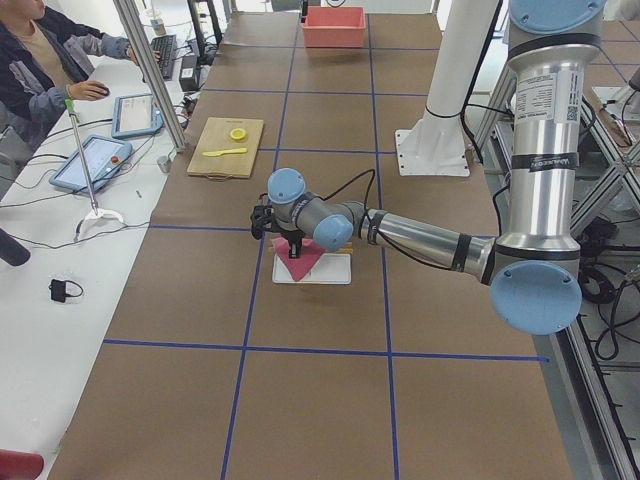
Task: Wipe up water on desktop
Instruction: 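Lift the pink cloth with the left gripper while the right arm moves in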
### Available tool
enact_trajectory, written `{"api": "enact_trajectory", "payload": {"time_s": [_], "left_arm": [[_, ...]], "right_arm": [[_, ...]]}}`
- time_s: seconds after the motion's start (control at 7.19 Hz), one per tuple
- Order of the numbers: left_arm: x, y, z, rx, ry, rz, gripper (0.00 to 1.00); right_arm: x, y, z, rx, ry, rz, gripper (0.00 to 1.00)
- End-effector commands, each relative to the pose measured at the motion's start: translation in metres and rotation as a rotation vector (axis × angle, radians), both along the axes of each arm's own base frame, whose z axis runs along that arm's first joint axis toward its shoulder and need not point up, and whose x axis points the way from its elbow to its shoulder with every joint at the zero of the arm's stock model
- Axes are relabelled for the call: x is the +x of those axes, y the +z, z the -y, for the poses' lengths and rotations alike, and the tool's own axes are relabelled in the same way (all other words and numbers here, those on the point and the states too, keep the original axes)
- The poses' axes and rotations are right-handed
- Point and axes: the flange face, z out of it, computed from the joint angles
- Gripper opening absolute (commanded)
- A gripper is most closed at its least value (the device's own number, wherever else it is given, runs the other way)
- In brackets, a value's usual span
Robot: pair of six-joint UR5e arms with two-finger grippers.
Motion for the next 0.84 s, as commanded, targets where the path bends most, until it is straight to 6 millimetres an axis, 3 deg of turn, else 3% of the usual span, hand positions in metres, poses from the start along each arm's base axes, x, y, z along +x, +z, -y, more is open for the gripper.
{"api": "enact_trajectory", "payload": {"time_s": [0.0,0.14,0.7], "left_arm": [[0.0007,-0.0004,-0.0003,-0.001,0.0,0.0,0.15],[0.0007,-0.0012,-0.0005,0.0,0.001,-0.002,0.03],[-0.005,-0.0086,-0.0004,0.006,-0.006,-0.015,0.0]], "right_arm": [[0.0005,0.0003,0.0,-0.001,0.001,0.0,1.0],[0.0005,-0.0004,-0.0001,-0.001,0.0,0.002,1.0],[0.0004,-0.0006,0.0,0.0,0.002,0.002,1.0]]}}
